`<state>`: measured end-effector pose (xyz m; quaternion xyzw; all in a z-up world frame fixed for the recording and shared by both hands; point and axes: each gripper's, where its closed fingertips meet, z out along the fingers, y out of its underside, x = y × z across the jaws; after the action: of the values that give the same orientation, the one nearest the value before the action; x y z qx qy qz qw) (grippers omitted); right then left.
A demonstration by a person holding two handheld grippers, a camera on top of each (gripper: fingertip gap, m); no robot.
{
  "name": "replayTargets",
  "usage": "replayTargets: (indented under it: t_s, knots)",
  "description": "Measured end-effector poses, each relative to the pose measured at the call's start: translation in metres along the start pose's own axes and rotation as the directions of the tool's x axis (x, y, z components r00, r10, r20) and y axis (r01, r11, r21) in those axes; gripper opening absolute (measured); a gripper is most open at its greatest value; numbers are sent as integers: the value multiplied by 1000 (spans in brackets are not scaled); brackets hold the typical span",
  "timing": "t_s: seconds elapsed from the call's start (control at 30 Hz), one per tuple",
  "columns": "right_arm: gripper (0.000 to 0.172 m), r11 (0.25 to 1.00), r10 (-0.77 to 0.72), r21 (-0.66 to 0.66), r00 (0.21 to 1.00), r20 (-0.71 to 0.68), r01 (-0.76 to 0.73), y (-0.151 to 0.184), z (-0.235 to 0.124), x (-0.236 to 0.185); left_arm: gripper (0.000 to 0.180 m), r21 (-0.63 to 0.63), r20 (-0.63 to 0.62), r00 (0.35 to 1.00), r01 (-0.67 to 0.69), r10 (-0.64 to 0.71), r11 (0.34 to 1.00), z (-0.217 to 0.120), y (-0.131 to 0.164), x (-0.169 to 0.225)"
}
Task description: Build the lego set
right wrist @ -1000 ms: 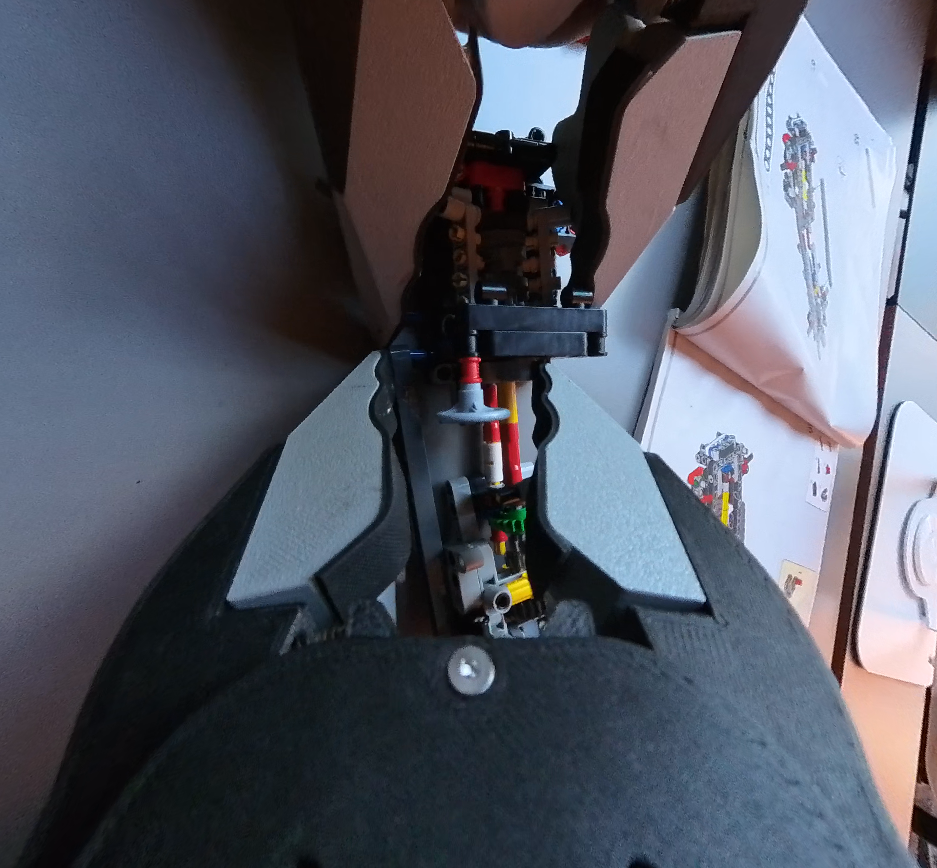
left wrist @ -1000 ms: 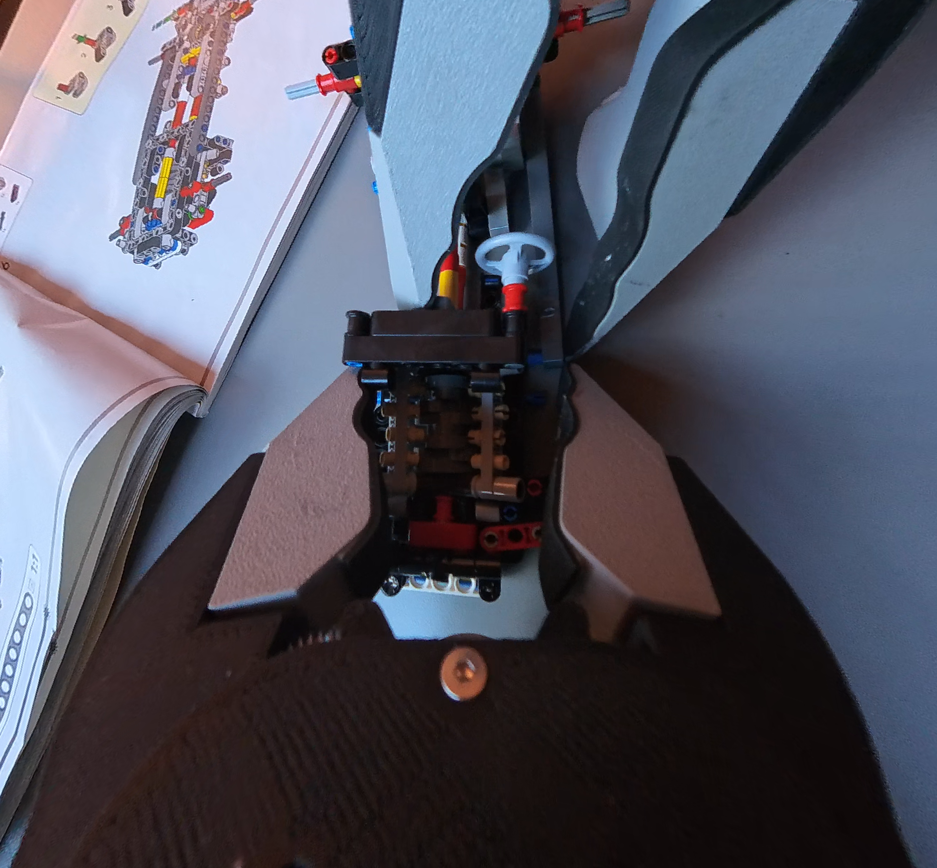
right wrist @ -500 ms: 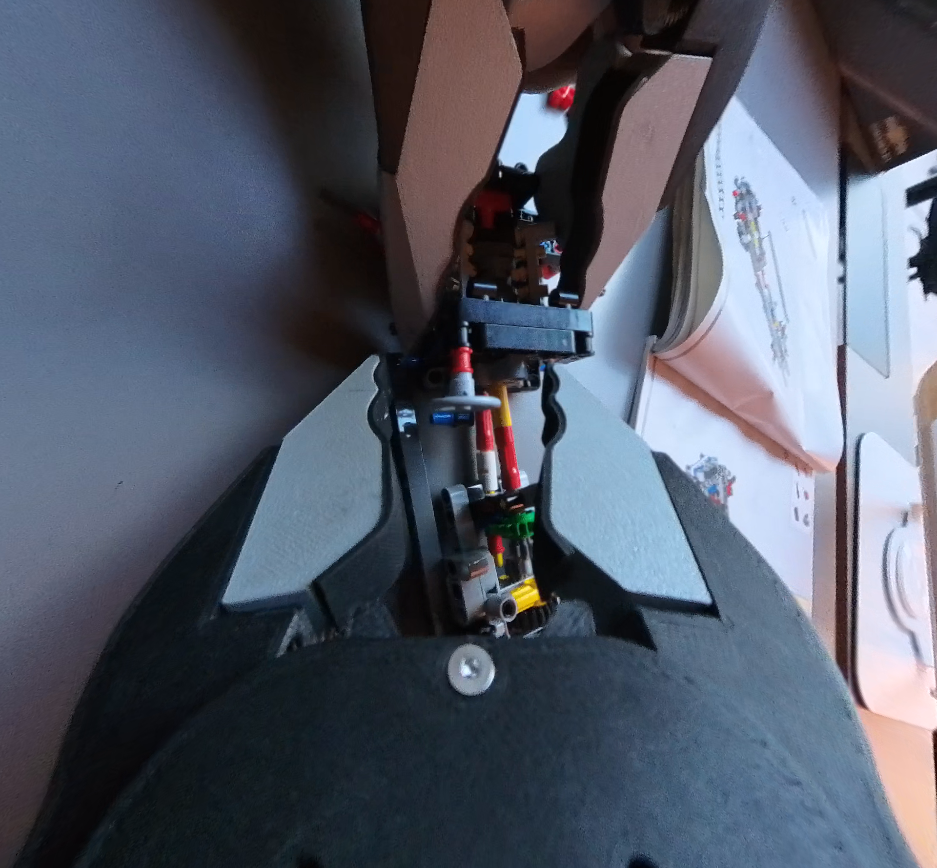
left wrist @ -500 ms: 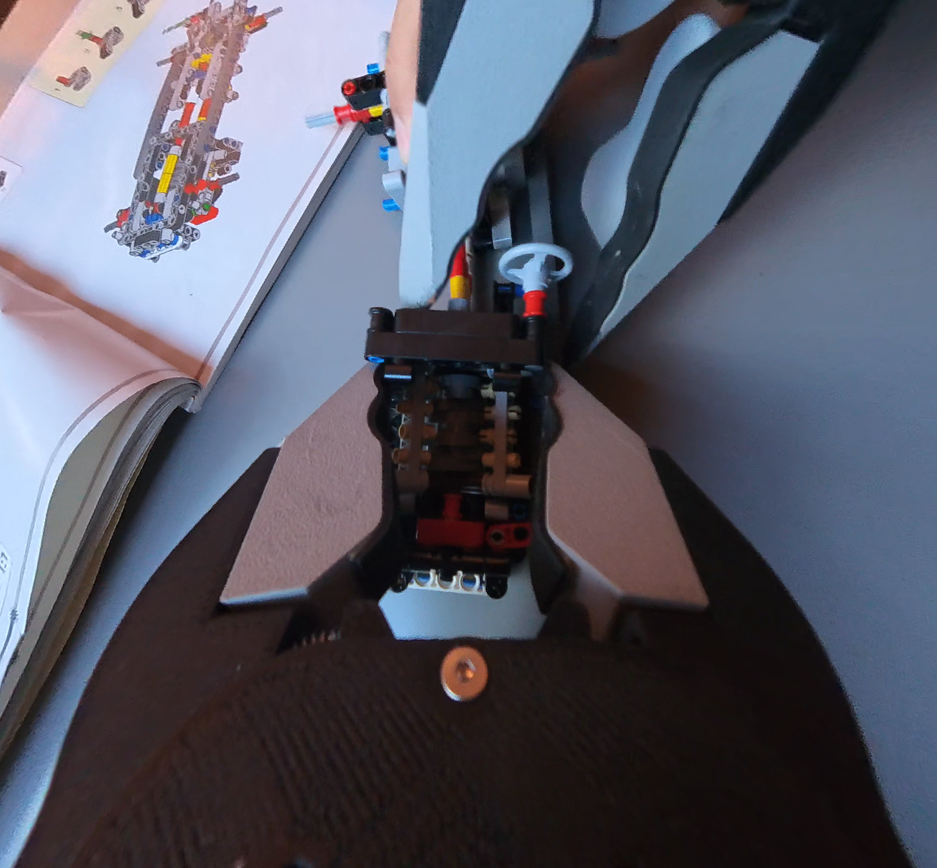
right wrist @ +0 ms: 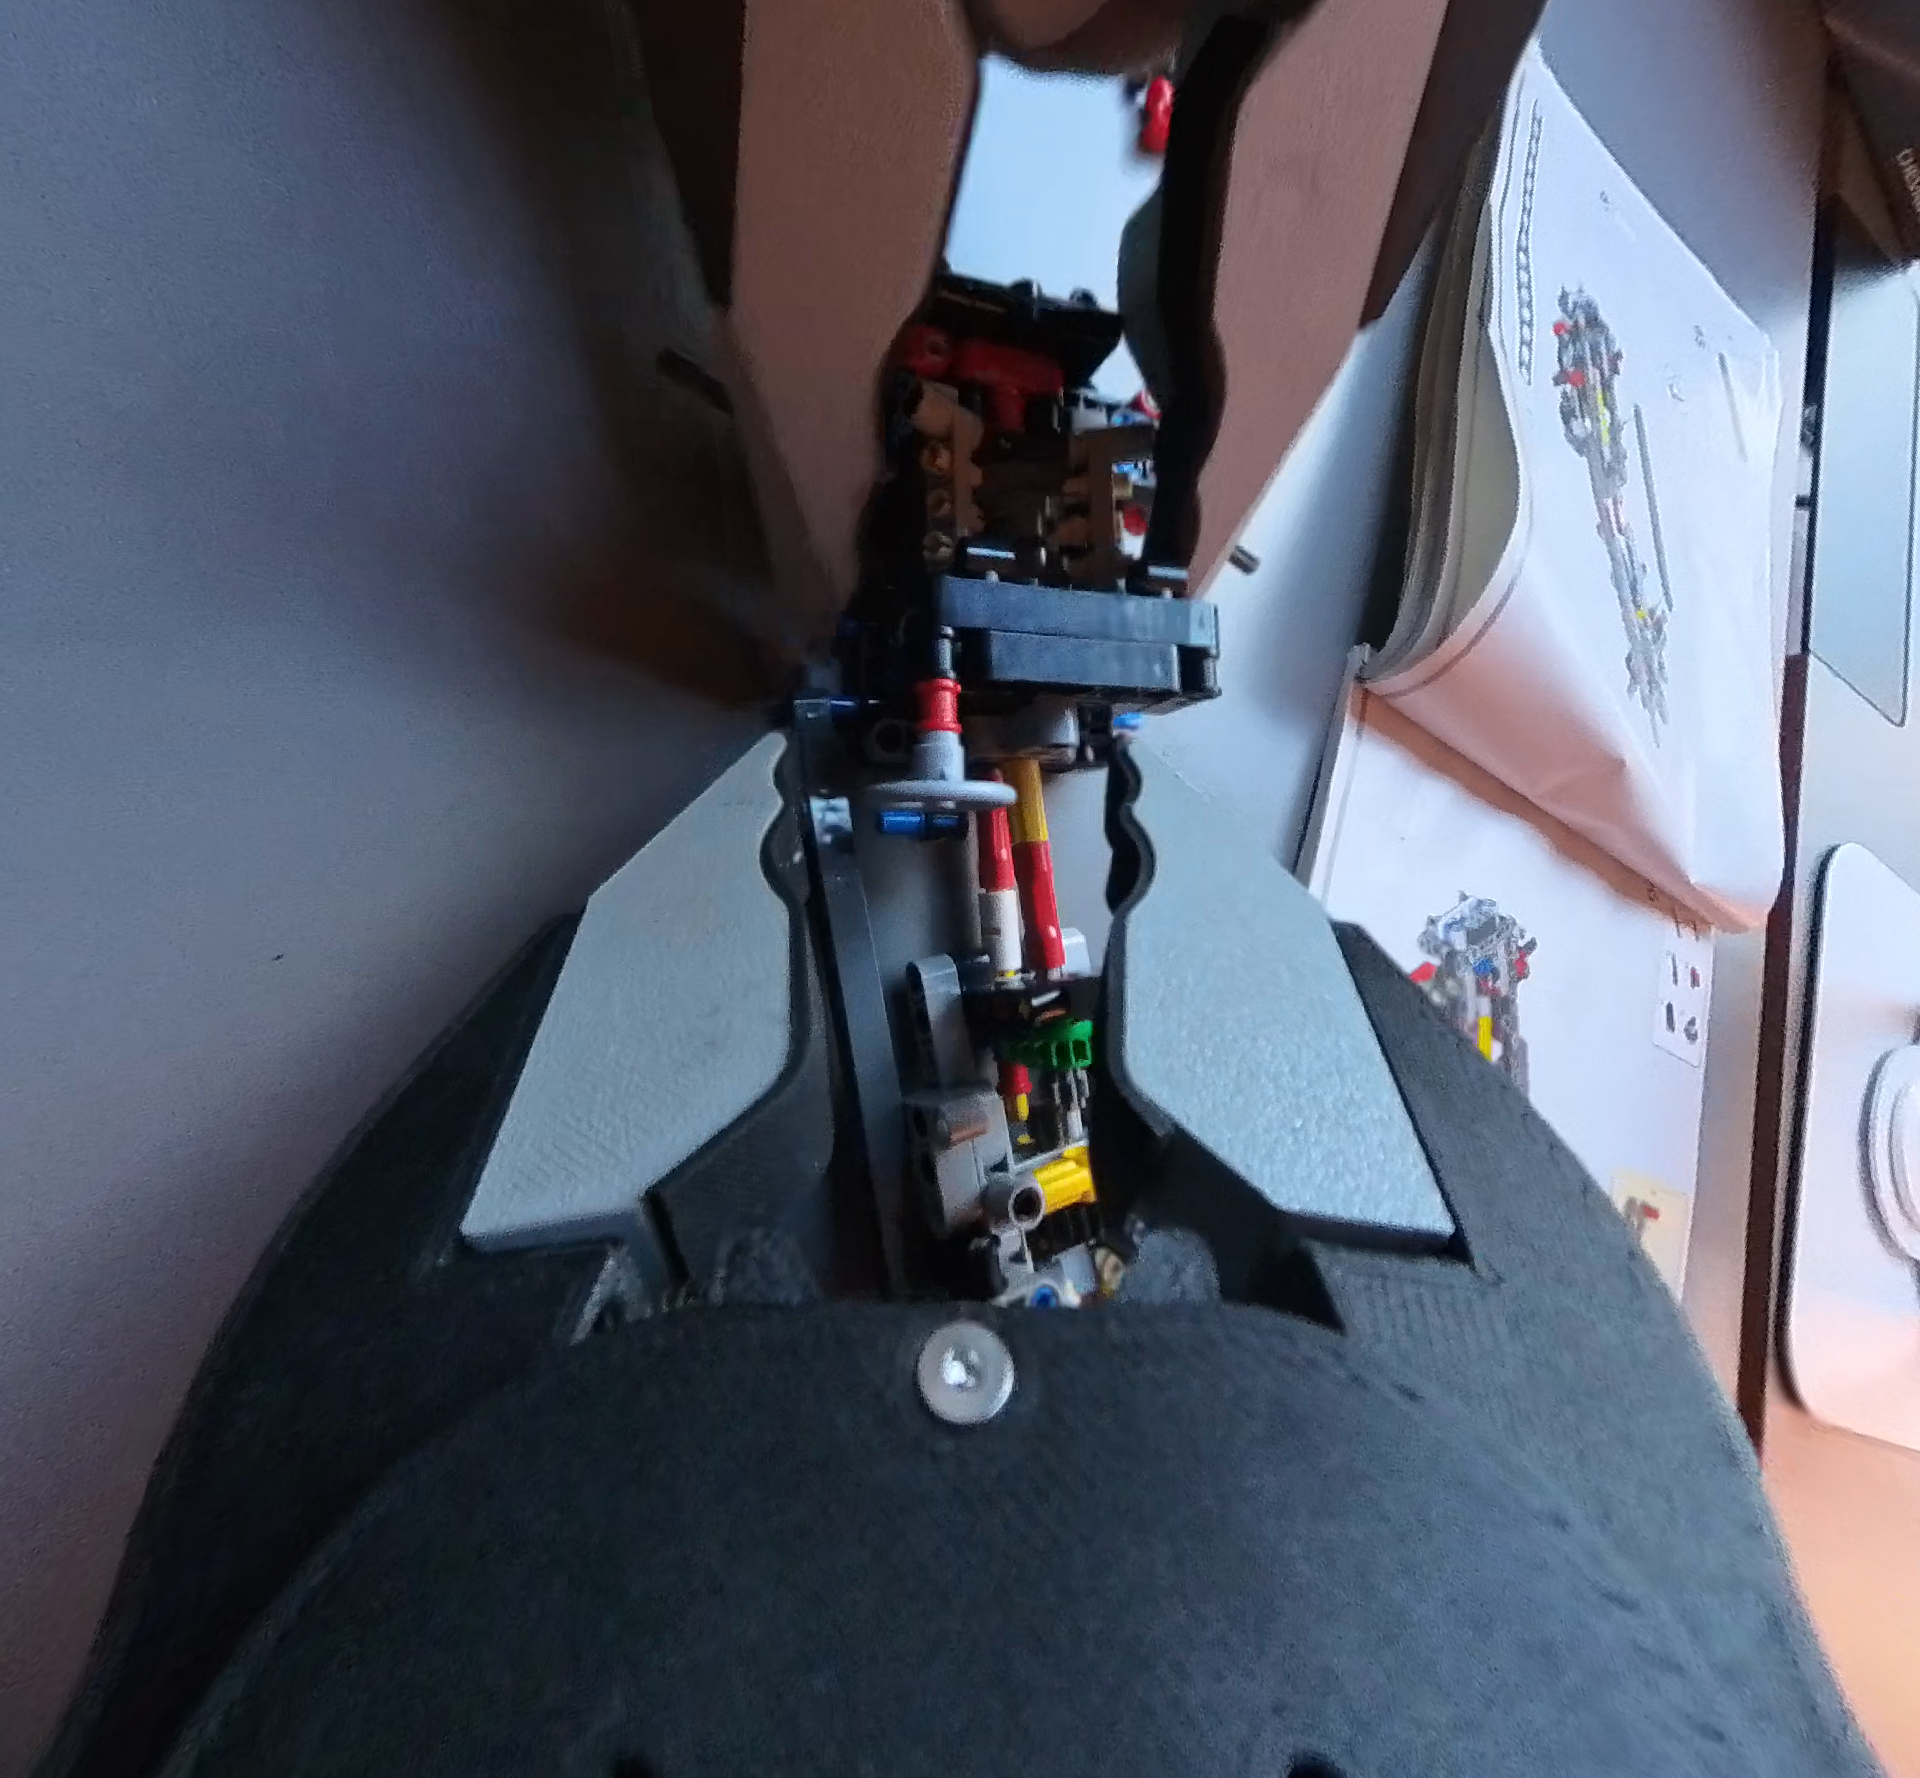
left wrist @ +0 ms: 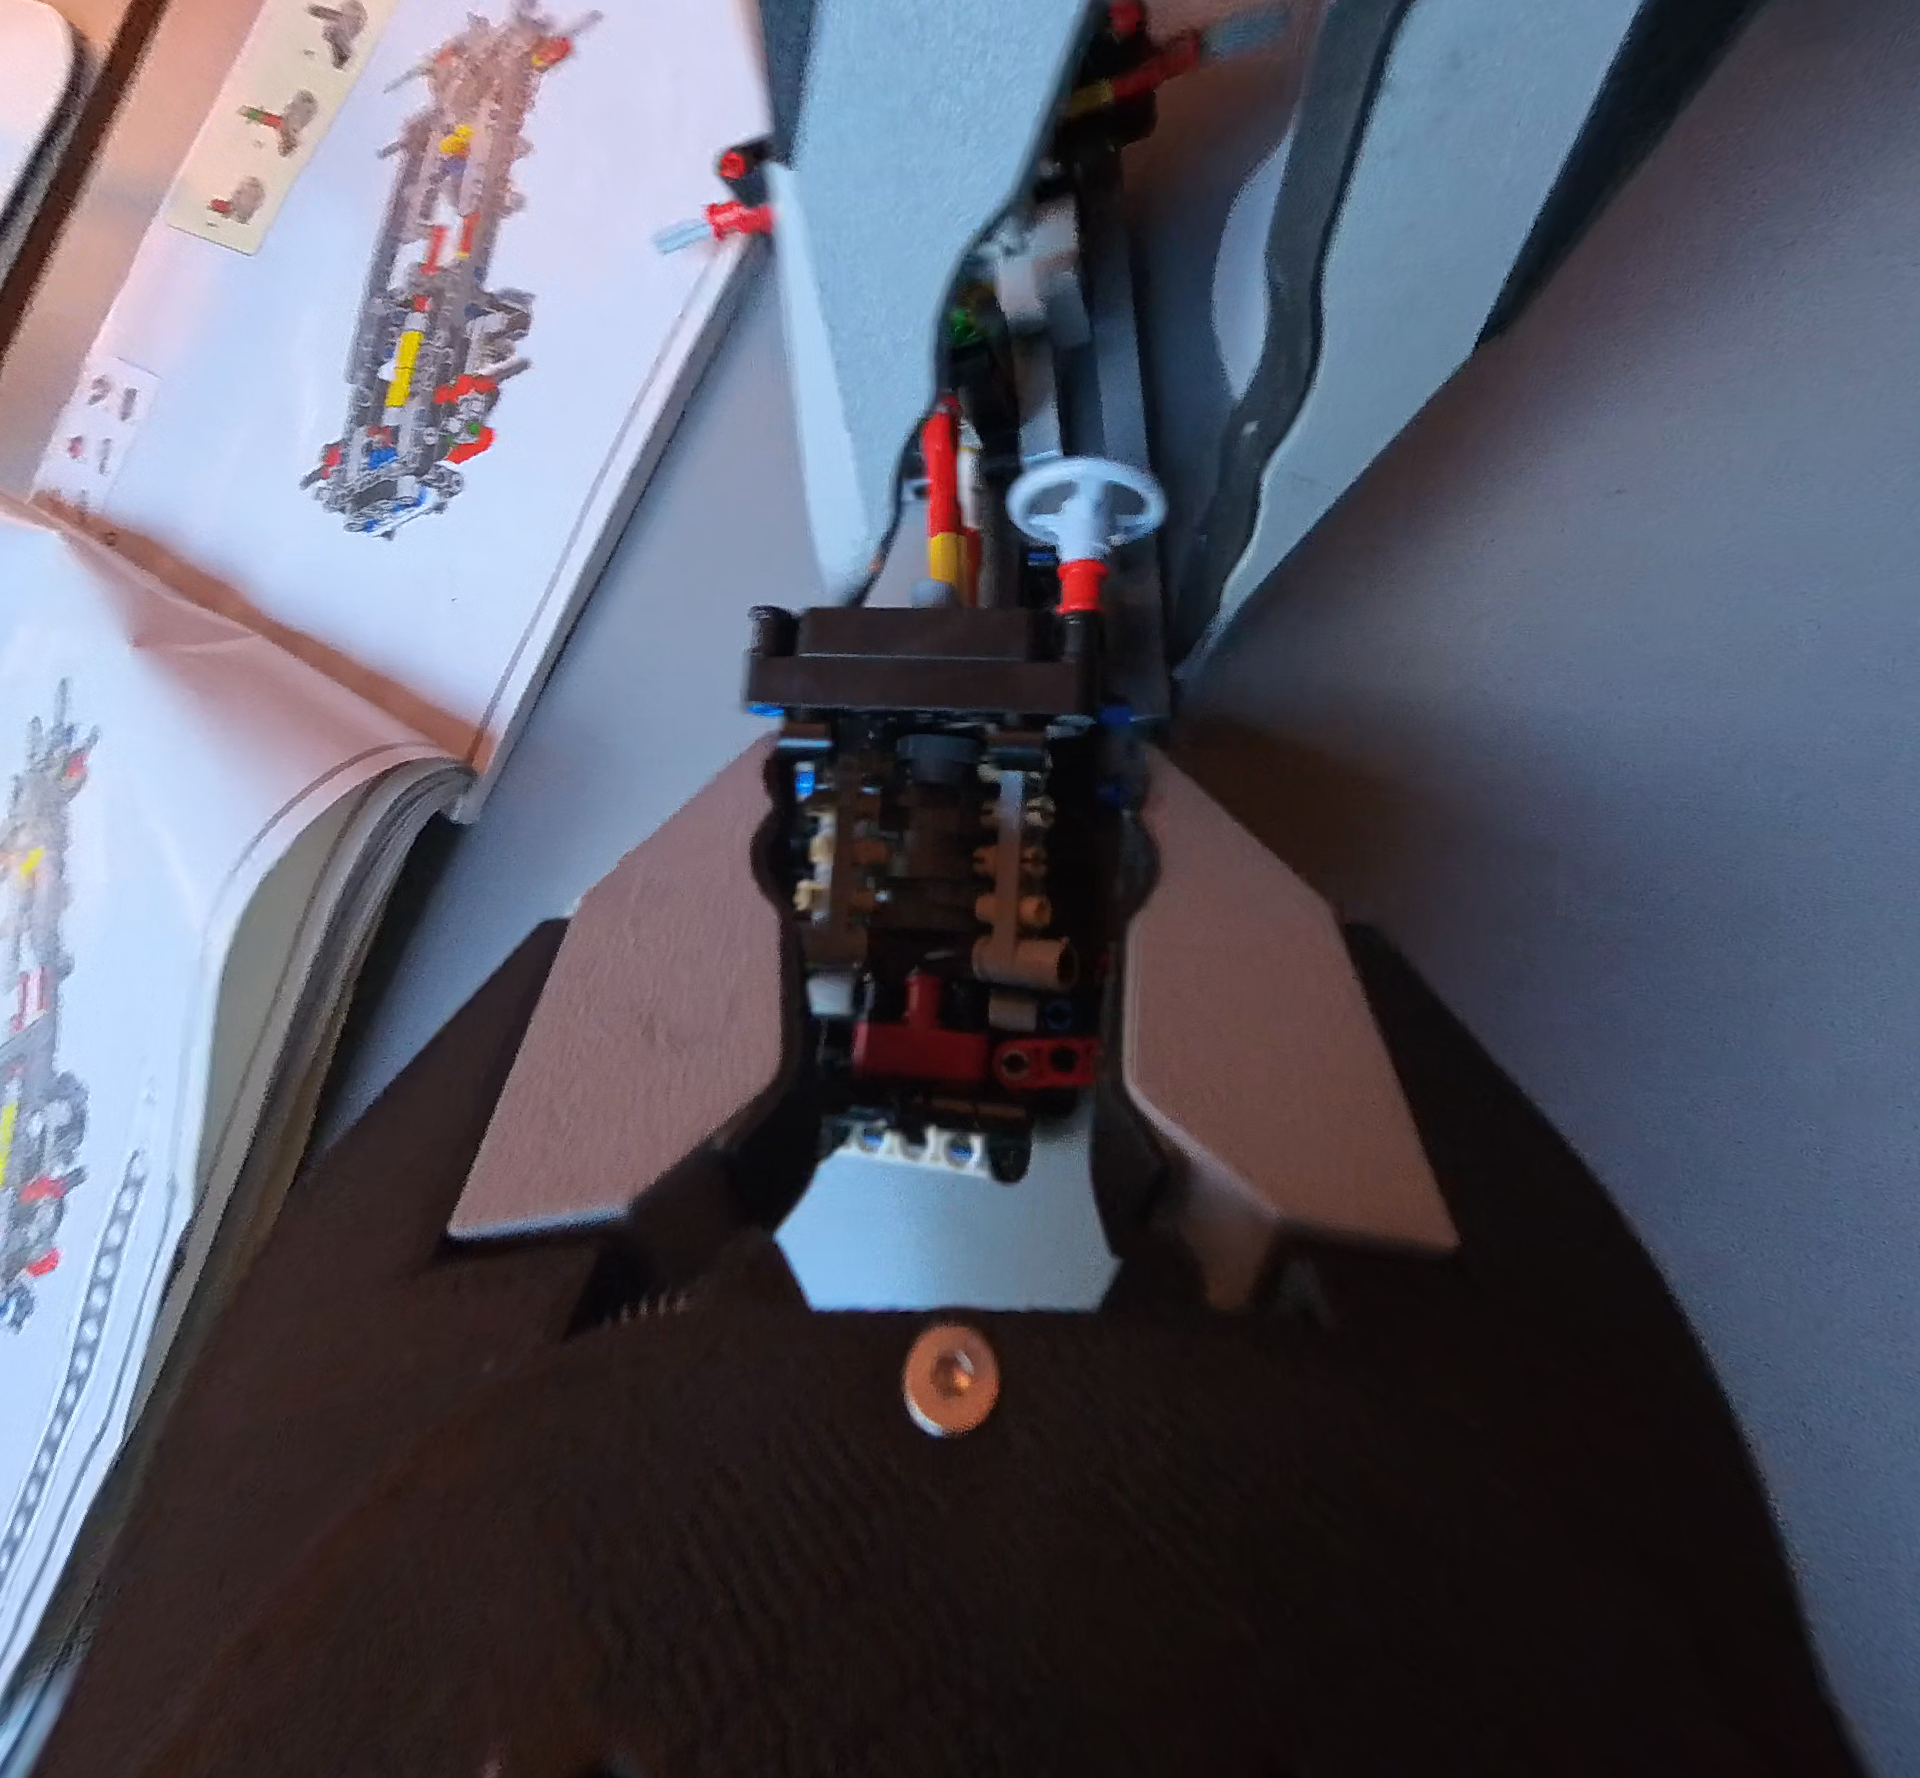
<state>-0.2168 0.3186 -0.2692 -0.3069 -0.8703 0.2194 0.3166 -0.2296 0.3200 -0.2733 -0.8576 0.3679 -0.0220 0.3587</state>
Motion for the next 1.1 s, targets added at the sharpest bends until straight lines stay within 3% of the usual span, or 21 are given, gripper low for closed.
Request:
replayTargets:
  t_s: [0.07,0.13,0.3,0.43,0.47,0.57,0.63,0.77,0.93,1.0,1.1]
  knots:
    - [55,999,31,-31,1000,3,-31,4,-3,-1,55,57,-25,998,54,-53,997,-13,-10,-3]
    - [55,998,54,-33,998,-18,-54,3,-9,0,62,76,-74,992,111,-105,991,-22,-15,-2]
    - [50,993,114,50,988,-102,-109,-10,-38,1,65,-46,-42,997,66,-68,997,-24,3,-13]
    - [52,983,183,27,979,-87,-181,-5,-28,-6,73,-191,-77,997,-10,-5,982,-4,21,1]
    - [51,981,193,3,976,-96,-194,-3,-23,-6,68,-165,-80,997,2,-15,986,-2,15,4]
    - [38,979,193,-30,969,-153,-200,0,-21,-8,61,-173,-62,998,1,-12,985,1,14,2]
    - [16,985,165,-7,960,-226,-171,-2,-32,-9,61,-165,-56,998,7,-16,986,2,13,3]
    - [21,988,154,34,955,-253,-150,-10,-43,-28,60,-150,-58,997,40,-49,988,2,13,4]
    - [30,985,-63,-170,945,-322,8,11,-18,-29,60,-132,-68,996,49,-58,990,4,11,5]
    - [14,972,-172,-214,919,-356,99,13,-12,-27,60,-146,-67,995,64,-74,987,4,11,5]
    - [7,940,-310,-261,870,-383,220,10,-6,-25,59,-165,-53,994,85,-95,983,4,11,5]
